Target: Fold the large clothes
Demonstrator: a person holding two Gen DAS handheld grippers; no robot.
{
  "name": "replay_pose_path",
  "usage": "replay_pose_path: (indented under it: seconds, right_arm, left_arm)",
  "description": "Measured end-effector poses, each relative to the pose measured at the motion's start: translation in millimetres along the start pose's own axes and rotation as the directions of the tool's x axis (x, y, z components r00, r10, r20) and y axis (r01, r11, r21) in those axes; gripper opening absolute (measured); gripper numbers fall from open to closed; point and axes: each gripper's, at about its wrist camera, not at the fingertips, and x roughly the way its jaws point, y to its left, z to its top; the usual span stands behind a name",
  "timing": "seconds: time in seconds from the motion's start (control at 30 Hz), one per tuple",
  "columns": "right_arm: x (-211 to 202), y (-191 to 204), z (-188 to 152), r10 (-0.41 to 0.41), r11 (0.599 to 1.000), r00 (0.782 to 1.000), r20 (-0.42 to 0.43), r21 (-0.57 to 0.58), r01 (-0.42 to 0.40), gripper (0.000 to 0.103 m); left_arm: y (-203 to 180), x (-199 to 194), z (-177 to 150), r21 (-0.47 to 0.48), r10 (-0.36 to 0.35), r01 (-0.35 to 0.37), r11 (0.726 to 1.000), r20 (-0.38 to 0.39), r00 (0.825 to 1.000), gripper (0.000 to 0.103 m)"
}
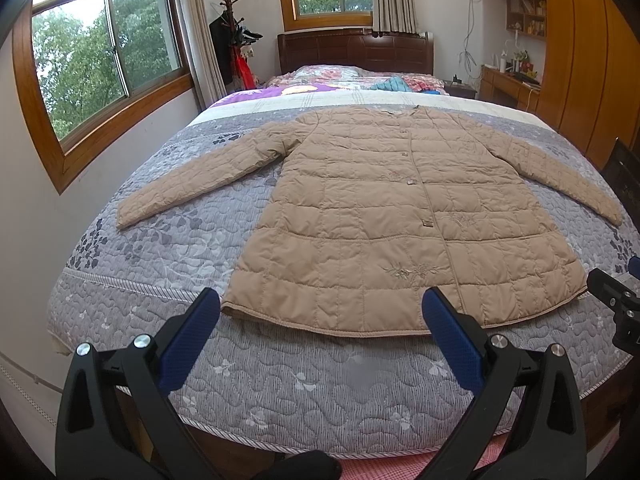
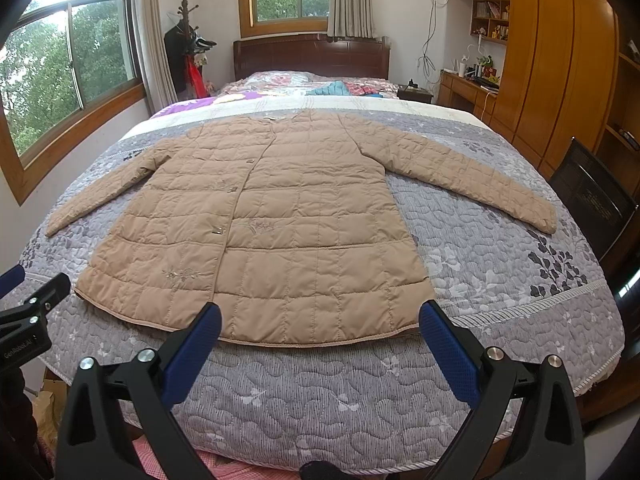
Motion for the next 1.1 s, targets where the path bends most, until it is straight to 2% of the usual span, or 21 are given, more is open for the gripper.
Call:
replay_pose_path:
  seconds: [0.53,0.7,0.87,1.1]
  right_arm:
    - [6.4,1.9,1.0,0.014,1.0,1.0,-0.002,0.008,-0.014,0.099]
    - [13.0,-9.6,5.7,0.037,0.999,0.999,-0.004,0.029,-0.037,0.099]
    - [26.6,-20.2,17.6,0.006,1.0,1.0,-0.006,0.024,-0.006,0.099]
    - [66.6,-61.3,46.0,0.028,0.996,0.996,-0.082,0.092,-0.02,0.099]
  left_arm:
    - [-1.8,5.1,0.9,0.005,0.007,-0.007,1.0,-0.007,1.0,0.1]
    - [-6.6,12.0,4.9,0.016,0.014,-0.014,1.0,-0.01,1.0,0.1]
    - [-14.5,23.2,13.2,0.045,0.023,-0.022,0.999,-0.013,1.0,0.1]
    - [-34.8,58.2,41.0,0.099,-0.04,0.045,0.994,-0.05,0.998,0.1]
